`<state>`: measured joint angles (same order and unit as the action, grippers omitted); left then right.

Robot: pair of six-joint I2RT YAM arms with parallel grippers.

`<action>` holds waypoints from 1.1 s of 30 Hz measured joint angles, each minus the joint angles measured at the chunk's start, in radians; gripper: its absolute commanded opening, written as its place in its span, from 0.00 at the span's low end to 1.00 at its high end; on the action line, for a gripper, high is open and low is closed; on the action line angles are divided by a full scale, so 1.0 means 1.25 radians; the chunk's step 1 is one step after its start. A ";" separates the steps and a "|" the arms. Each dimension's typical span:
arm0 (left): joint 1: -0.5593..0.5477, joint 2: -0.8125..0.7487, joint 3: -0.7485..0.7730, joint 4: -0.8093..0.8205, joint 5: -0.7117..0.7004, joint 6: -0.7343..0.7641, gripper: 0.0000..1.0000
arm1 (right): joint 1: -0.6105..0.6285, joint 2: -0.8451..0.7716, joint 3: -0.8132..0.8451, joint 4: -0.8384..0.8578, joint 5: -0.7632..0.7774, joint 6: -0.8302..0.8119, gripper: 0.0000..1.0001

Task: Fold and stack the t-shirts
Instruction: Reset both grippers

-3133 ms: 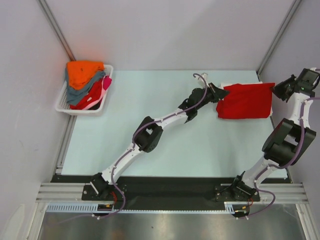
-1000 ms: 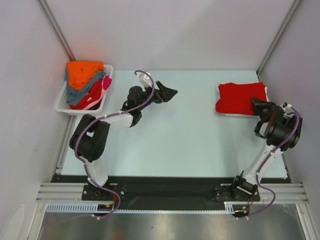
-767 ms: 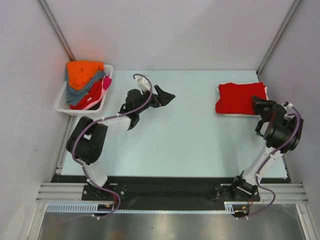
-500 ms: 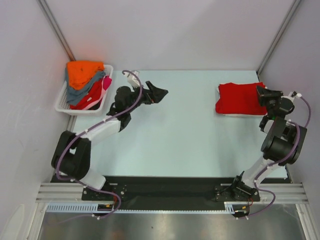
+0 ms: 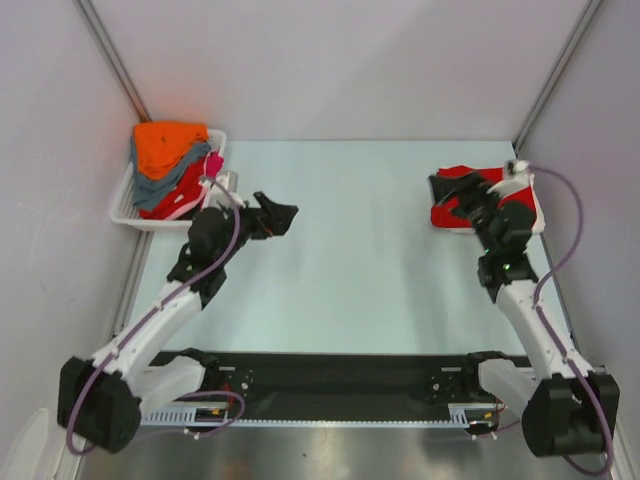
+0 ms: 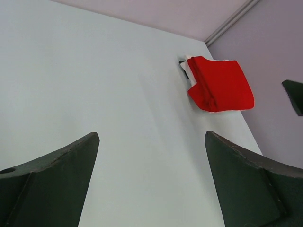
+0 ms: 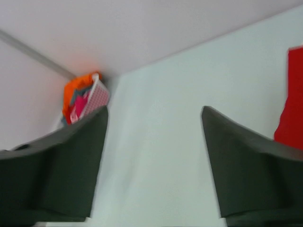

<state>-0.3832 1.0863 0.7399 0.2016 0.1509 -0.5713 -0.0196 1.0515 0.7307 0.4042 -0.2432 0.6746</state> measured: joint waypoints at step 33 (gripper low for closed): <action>-0.036 -0.361 -0.441 -0.077 -0.074 0.068 1.00 | 0.649 -0.086 -0.274 -0.266 0.533 -0.242 1.00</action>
<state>-0.4282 0.6346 0.1886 0.1051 0.0586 -0.4862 0.7914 0.9436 0.3885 0.0719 0.4236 0.3721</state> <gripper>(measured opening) 0.996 0.995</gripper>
